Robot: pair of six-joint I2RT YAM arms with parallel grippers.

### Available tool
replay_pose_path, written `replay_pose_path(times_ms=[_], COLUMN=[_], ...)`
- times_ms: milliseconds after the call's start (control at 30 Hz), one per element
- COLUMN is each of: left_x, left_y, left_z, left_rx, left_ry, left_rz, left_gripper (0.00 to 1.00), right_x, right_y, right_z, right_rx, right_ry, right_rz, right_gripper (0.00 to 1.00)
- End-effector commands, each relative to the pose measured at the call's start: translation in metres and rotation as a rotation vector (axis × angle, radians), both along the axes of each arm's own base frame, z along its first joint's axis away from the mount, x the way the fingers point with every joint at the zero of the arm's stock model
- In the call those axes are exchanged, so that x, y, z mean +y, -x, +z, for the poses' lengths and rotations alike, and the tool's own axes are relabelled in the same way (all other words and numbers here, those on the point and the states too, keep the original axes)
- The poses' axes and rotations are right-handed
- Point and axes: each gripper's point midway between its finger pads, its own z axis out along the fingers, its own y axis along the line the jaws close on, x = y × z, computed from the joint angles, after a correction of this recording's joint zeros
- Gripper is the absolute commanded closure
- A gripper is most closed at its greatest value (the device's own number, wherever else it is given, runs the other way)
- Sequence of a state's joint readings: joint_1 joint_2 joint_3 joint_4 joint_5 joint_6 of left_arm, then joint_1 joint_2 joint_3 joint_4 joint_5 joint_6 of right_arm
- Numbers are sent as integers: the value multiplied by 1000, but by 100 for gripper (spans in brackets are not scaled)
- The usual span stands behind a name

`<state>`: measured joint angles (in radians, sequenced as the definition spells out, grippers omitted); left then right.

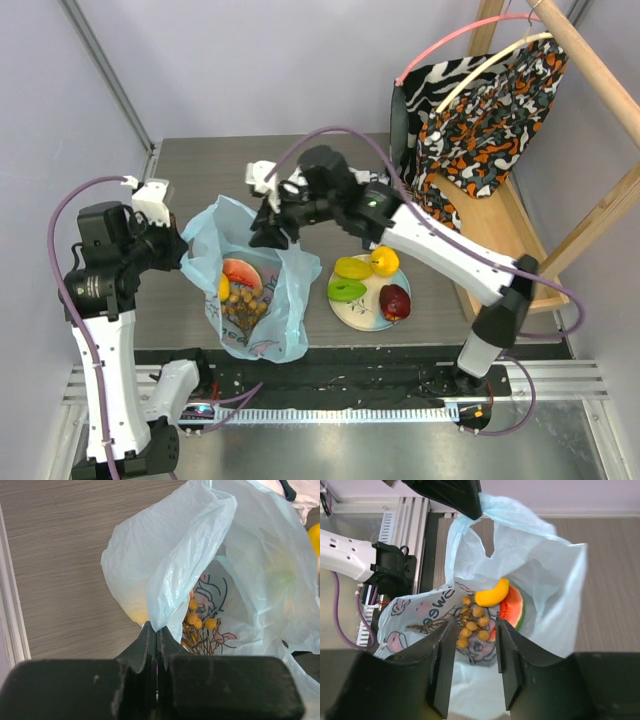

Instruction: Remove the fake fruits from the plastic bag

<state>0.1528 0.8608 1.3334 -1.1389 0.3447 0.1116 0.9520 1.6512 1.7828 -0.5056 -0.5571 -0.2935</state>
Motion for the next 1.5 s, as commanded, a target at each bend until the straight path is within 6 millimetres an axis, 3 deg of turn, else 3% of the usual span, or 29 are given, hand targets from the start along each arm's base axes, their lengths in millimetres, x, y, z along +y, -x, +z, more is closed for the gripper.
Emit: replay_pose_path(times_ms=[0, 67, 167, 200, 267, 300, 333, 533, 733, 933, 1000, 1033, 1067, 1100, 1133, 1167, 1200, 1233, 1267, 1333, 1467], left_x=[-9, -13, -14, -14, -16, -16, -15, -20, -26, -21, -13, -11, -9, -8, -7, -6, -5, -5, -4, -4, 0], left_y=[2, 7, 14, 15, 20, 22, 25, 45, 63, 60, 53, 51, 49, 47, 46, 46, 43, 43, 42, 41, 38], left_z=[17, 17, 16, 15, 16, 15, 14, 14, 9, -4, -4, -4, -5, -7, -8, -9, -9, -14, -15, -16, -15], left_rx=[-37, -40, -43, -43, -46, -50, -51, -80, -92, -65, -80, -85, -85, -86, -90, -88, -98, -90, -94, -92, -100], left_ry=[29, 44, 50, 49, 46, 39, 27, -33, -70, -68, -88, -93, -101, -105, -110, -110, -117, -119, -120, -120, -141], left_rz=[-41, -56, -49, -48, -56, -60, -68, -149, -221, -182, -137, -130, -119, -117, -114, -113, -108, -111, -109, -108, -103], left_gripper=[100, 100, 100, 100, 100, 100, 100, 100, 100, 100, 100, 100, 100, 100, 100, 100, 100, 100, 100, 100, 100], right_x=[44, 55, 60, 53, 53, 51, 52, 66, 84, 85, 69, 69, 56, 57, 59, 65, 72, 77, 89, 104, 114], right_y=[5, -6, -20, -44, -61, -74, -79, -89, -93, -93, -81, -66, -47, -25, -1, 36, 56, 64, 63, 40, 7], right_z=[-52, -79, -100, -120, -133, -152, -156, -201, -225, -233, -228, -227, -246, -225, -223, -224, -217, -217, -203, -201, -187], right_rx=[143, 145, 145, 101, 87, 79, 83, 102, 80, 43, 5, -14, -9, -1, 17, 30, 26, 2, -10, -101, -190], right_ry=[67, 117, 147, 198, 215, 252, 249, 294, 311, 333, 355, 353, 407, 368, 368, 370, 354, 352, 316, 316, 299], right_rz=[19, -41, -129, -285, -392, -455, -488, -533, -538, -537, -541, -519, -479, -407, -342, -232, -165, -127, -117, -174, -290], right_gripper=[58, 54, 45, 38, 28, 26, 24, 22, 23, 24, 25, 25, 27, 27, 28, 28, 29, 30, 30, 30, 28])
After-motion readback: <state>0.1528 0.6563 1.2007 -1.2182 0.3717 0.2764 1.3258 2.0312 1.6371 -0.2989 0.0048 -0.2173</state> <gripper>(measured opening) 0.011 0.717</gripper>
